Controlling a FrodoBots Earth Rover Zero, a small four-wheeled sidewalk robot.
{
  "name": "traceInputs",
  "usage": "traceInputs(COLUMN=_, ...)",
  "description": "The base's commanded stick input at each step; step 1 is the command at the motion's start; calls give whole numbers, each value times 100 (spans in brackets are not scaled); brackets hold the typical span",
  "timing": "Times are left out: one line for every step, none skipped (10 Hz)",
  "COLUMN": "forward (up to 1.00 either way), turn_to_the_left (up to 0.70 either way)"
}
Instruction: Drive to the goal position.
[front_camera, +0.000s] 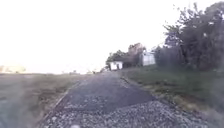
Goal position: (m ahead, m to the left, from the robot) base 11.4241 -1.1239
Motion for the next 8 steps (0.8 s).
traceInputs(forward=70, turn_to_the_left=14)
traceInputs(forward=70, turn_to_the_left=14)
traceInputs(forward=70, turn_to_the_left=14)
traceInputs(forward=70, turn_to_the_left=14)
traceInputs(forward=70, turn_to_the_left=9)
traceInputs(forward=70, turn_to_the_left=3)
traceInputs(forward=70, turn_to_the_left=0)
traceInputs(forward=70, turn_to_the_left=0)
